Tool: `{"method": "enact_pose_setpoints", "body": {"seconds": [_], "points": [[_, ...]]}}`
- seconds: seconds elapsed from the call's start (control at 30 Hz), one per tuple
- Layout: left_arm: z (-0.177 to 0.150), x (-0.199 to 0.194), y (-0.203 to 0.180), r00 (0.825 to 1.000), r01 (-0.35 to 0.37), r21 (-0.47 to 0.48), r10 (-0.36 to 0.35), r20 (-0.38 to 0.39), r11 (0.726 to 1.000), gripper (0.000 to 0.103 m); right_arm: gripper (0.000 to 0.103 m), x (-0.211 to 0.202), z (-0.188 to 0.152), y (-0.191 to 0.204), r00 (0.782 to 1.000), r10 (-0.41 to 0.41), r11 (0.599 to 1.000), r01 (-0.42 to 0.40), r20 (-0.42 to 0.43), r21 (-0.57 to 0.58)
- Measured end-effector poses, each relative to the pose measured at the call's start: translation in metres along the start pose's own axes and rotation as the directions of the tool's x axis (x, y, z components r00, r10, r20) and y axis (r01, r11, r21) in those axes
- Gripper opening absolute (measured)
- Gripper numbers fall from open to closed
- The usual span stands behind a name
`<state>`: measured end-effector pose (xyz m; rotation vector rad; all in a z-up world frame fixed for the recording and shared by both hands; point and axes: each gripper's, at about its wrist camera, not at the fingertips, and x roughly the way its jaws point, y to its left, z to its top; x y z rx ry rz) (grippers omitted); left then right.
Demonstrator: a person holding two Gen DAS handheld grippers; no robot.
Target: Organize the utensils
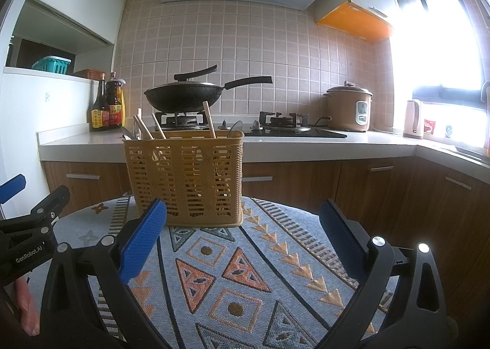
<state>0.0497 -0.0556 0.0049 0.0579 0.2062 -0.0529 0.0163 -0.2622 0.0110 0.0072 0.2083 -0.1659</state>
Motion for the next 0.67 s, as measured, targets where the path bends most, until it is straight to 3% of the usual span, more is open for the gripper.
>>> {"method": "enact_pose_setpoints", "body": {"seconds": [0.33, 0.67], "points": [[0.0, 0.0, 0.003, 1.0, 0.005, -0.008, -0.005, 0.006, 1.0, 0.096, 0.095, 0.001, -0.001, 0.001, 1.0, 0.002, 1.0, -0.002, -0.001, -0.005], [0.001, 0.007, 0.011, 0.999, 0.037, -0.057, -0.04, -0.037, 0.998, 0.096, 0.095, 0.001, -0.001, 0.001, 1.0, 0.005, 1.0, -0.005, -0.008, 0.0]]}}
